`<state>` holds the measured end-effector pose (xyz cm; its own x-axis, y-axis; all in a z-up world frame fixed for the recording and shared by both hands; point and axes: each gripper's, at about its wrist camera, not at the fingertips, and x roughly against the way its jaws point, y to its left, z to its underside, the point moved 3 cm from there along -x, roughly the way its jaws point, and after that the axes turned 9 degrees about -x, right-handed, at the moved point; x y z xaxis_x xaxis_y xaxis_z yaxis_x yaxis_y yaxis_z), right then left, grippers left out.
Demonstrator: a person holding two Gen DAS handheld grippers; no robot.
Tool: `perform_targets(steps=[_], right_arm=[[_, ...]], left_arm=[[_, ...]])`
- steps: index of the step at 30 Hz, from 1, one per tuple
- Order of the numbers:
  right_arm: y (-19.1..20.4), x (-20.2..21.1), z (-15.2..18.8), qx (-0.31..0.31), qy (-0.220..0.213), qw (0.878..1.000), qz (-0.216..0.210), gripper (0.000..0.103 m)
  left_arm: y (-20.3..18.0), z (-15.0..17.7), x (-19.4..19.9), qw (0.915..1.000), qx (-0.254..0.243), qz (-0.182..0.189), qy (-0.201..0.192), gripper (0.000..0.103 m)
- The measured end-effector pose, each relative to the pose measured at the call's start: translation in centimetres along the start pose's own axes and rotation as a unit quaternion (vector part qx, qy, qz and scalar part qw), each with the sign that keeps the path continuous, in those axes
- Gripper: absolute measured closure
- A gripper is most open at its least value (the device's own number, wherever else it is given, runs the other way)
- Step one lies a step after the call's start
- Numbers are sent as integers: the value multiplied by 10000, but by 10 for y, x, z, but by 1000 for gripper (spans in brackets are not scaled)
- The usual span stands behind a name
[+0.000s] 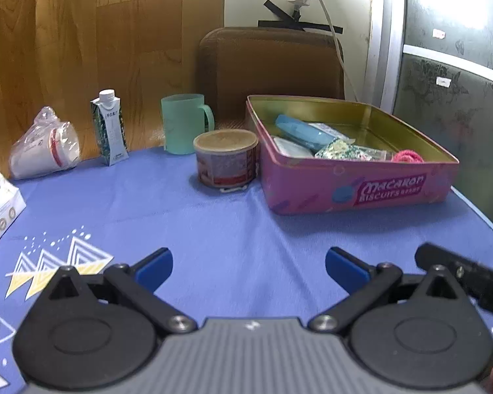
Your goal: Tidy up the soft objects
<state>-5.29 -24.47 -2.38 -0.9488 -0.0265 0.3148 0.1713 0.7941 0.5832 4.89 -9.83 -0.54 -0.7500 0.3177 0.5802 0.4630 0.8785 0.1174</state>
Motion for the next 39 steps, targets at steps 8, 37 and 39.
perform_targets(steps=[8, 37, 39], right_arm=[[3, 5, 2, 21, -7, 9999, -105, 27], [3, 20, 1, 25, -380, 9993, -58, 20], [2, 20, 1, 24, -388, 9992, -51, 20]], left_arm=[[-10, 8, 7, 9997, -217, -122, 8, 0], [-24, 2, 27, 9974, -484, -400, -350, 0], [-24, 3, 27, 9976, -471, -408, -301, 0]])
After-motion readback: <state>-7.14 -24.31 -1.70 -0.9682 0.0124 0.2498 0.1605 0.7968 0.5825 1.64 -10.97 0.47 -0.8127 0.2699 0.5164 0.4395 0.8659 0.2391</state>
